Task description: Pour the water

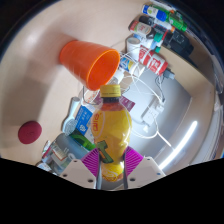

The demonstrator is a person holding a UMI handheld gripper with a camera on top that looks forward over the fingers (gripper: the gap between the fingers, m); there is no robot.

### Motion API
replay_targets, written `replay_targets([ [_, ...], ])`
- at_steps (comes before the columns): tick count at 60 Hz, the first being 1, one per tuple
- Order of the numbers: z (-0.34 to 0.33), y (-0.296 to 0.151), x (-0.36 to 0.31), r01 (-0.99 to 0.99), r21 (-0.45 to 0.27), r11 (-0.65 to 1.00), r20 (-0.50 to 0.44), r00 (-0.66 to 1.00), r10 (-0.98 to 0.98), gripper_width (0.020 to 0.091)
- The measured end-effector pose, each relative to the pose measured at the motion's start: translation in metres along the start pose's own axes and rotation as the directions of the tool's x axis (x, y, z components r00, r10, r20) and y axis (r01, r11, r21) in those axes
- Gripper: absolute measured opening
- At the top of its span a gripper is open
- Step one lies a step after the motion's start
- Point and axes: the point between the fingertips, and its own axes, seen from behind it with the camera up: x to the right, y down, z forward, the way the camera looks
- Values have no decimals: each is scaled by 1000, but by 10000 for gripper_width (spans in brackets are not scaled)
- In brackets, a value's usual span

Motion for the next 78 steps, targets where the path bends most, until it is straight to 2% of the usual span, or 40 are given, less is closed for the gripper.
replay_targets([
  [9,2,-7,-7,-30,32,999,15,999,30,303],
  [13,2,-8,-12,-184,53,982,54,982,181,301],
  [17,2,-1,-6,-460,51,886,64,887,457,302],
  [20,-2,9,-1,-704,53,708,97,709,698,302],
  [25,-11,31,-8,-976,0,216,109,215,970,303],
  [28,-18,36,-22,-994,-12,-107,100,-108,989,305],
  [31,-15,48,-39,-937,-40,-346,121,-348,930,305],
  [36,-18,54,-85,-813,-63,-578,69,-582,810,307],
  [42,-13,50,-111,-750,-108,-653,106,-661,743,307],
  [53,-16,12,-137,-777,-109,-619,184,-628,756,305],
  [60,-18,-8,-160,-799,-156,-581,197,-601,775,314],
  [62,-19,-6,-157,-796,-119,-593,199,-605,771,315],
  [67,-22,-6,-159,-806,-92,-585,203,-590,781,331],
  [74,-22,-7,-158,-804,-89,-589,190,-594,782,362],
  [78,-22,-7,-158,-810,-88,-580,186,-585,789,405],
])
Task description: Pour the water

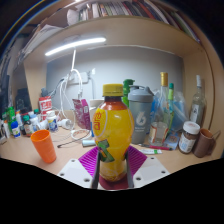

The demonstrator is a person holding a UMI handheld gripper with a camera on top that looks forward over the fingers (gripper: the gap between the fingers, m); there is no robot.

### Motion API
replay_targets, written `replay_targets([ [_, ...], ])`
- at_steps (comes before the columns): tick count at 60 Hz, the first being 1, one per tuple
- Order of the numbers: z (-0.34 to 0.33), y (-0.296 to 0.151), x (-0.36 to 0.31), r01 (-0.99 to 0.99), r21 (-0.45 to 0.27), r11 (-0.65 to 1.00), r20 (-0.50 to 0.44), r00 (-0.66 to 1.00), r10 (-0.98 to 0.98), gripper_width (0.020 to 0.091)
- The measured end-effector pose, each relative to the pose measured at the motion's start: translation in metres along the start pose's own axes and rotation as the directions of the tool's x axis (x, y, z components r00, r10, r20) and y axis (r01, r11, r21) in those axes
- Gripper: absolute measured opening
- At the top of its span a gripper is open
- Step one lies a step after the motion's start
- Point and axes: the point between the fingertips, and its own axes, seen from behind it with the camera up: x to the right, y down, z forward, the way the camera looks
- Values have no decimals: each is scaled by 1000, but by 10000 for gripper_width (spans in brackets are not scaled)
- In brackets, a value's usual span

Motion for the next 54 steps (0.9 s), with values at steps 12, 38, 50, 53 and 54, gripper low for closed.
replay_targets([
  [12,-16,9,-1,-8,-133,991,21,1000,11,791],
  [38,-196,-34,-21,-109,-197,974,-79,992,95,843],
  [50,-287,-53,-45,-134,-178,975,-30,991,131,840],
  [53,-304,-52,-44,-127,-188,974,-21,992,125,840],
  [54,-311,-52,-44,-126,-190,974,-17,992,125,841],
])
